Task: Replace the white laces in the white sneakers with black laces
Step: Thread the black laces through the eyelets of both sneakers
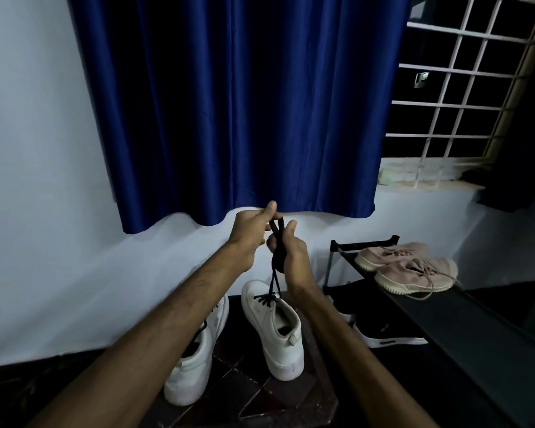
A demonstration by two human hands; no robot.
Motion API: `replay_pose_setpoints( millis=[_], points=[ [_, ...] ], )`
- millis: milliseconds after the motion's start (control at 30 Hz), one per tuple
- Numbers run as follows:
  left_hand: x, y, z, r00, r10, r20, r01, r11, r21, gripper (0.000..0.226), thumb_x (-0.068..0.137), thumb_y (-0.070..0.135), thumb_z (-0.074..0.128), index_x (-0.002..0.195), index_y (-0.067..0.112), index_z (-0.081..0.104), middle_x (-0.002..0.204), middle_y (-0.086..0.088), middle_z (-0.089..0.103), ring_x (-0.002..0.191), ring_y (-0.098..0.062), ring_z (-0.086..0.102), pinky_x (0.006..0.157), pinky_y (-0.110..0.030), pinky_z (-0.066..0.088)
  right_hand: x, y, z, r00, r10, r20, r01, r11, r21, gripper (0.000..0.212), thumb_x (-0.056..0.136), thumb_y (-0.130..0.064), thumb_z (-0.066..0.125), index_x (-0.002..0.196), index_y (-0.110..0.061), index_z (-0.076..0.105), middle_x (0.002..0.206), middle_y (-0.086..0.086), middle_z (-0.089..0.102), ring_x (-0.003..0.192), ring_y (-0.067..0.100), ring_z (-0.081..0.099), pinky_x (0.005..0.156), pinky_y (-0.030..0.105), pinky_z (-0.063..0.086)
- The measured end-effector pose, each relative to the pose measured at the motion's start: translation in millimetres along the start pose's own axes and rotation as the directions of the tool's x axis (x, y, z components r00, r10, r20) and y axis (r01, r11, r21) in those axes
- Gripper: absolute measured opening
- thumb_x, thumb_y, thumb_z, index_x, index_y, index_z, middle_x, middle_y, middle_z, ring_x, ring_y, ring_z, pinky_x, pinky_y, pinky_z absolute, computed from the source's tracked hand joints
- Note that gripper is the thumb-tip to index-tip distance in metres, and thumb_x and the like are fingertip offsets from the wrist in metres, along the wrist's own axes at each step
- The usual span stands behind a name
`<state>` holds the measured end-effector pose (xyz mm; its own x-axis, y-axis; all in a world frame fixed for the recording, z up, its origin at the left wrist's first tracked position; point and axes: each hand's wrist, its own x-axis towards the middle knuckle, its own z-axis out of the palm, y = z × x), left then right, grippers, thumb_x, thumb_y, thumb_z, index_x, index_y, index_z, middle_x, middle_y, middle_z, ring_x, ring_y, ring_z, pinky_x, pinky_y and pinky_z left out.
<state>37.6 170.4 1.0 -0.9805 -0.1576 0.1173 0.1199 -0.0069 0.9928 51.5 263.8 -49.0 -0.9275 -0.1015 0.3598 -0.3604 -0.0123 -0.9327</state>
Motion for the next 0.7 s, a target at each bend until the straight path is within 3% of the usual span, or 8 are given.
replay_pose_setpoints(
  millis=[67,133,267,400,500,567,633,700],
  points=[
    [2.6,-1.5,-2.5,0.996,-0.085,0.000,0.085,0.995,-0.048,0.033,0.097,0.041,0.054,0.076,0.018,0.064,0.093,-0.002,0.067,0.099,-0.020,0.063,0.095,-0.045,0.051,4.8,3.4,-5.9,0.998,-0.013,-0.062,-0.002,0.975,-0.221,0.049,0.102,-0.048,0.035,0.077,-0.013,0.056,0.073,-0.004,0.055,0.063,0.008,0.048,0.059,0.022,0.036],
    [5.9,-1.1,-5.0,0.996,-0.088,0.000,0.088,0.994,-0.061,0.031,0.096,0.041,0.055,0.080,0.017,0.064,0.091,0.001,0.065,0.094,-0.016,0.060,0.095,-0.044,0.050,9.4,12.7,-12.7,0.990,-0.070,-0.123,0.021,0.930,-0.366,0.032,0.102,-0.037,0.042,0.092,-0.017,0.065,0.093,-0.004,0.060,0.083,0.003,0.055,0.071,0.017,0.039],
    [6.7,1.3,-6.8,0.998,-0.061,0.011,0.061,0.997,-0.053,0.029,0.095,0.041,0.056,0.088,0.015,0.067,0.095,0.003,0.065,0.094,-0.015,0.059,0.090,-0.041,0.050,10.2,19.4,-22.6,0.979,-0.203,-0.010,0.165,0.823,-0.543,0.036,0.104,-0.031,0.041,0.079,-0.019,0.063,0.087,-0.004,0.053,0.077,0.003,0.052,0.067,0.012,0.033],
    [7.2,0.8,-8.2,0.999,-0.042,0.001,0.042,0.995,-0.088,0.030,0.095,0.042,0.057,0.081,0.017,0.066,0.091,-0.001,0.067,0.097,-0.020,0.063,0.078,-0.040,0.055,8.4,-6.5,-28.0,0.973,-0.011,0.230,0.076,0.957,-0.279,0.042,0.103,-0.040,0.041,0.074,-0.015,0.061,0.071,-0.007,0.055,0.060,0.005,0.044,0.064,0.021,0.035],
    [5.4,1.4,-6.8,0.999,-0.047,0.014,0.048,0.992,-0.119,0.032,0.095,0.045,0.055,0.087,0.016,0.066,0.094,-0.004,0.068,0.091,-0.018,0.063,0.054,-0.028,0.045,8.7,-23.6,-33.5,0.915,0.103,0.389,0.013,0.959,-0.284,0.030,0.101,-0.035,0.048,0.095,-0.018,0.072,0.096,-0.006,0.071,0.085,0.006,0.059,0.076,0.024,0.045],
    [5.6,1.7,-5.5,0.999,-0.028,0.025,0.031,0.994,-0.103,0.030,0.096,0.042,0.054,0.083,0.018,0.065,0.100,-0.001,0.069,0.100,-0.018,0.063,0.072,-0.034,0.053,12.3,-25.8,-39.4,0.938,0.157,0.308,0.033,0.847,-0.530,0.026,0.101,-0.032,0.049,0.113,-0.028,0.071,0.111,-0.006,0.071,0.104,0.008,0.062,0.090,0.027,0.048],
    [5.7,0.9,-5.9,0.999,0.017,0.042,-0.017,1.000,0.002,0.031,0.098,0.040,0.052,0.078,0.019,0.063,0.094,0.004,0.067,0.104,-0.017,0.060,0.093,-0.041,0.047,14.1,-26.9,-44.7,0.972,0.166,0.165,0.000,0.706,-0.708,0.028,0.097,-0.038,0.052,0.118,-0.029,0.068,0.109,-0.003,0.072,0.097,0.012,0.065,0.090,0.033,0.050],
    [3.5,0.1,-6.6,0.992,0.096,0.082,-0.104,0.990,0.099,0.034,0.100,0.038,0.049,0.074,0.019,0.059,0.084,0.010,0.062,0.095,-0.009,0.056,0.094,-0.033,0.041,14.1,-26.0,-46.8,0.998,0.035,0.050,0.020,0.584,-0.812,0.034,0.090,-0.051,0.059,0.113,-0.028,0.069,0.110,-0.003,0.070,0.098,0.015,0.064,0.088,0.038,0.052]
  ],
)
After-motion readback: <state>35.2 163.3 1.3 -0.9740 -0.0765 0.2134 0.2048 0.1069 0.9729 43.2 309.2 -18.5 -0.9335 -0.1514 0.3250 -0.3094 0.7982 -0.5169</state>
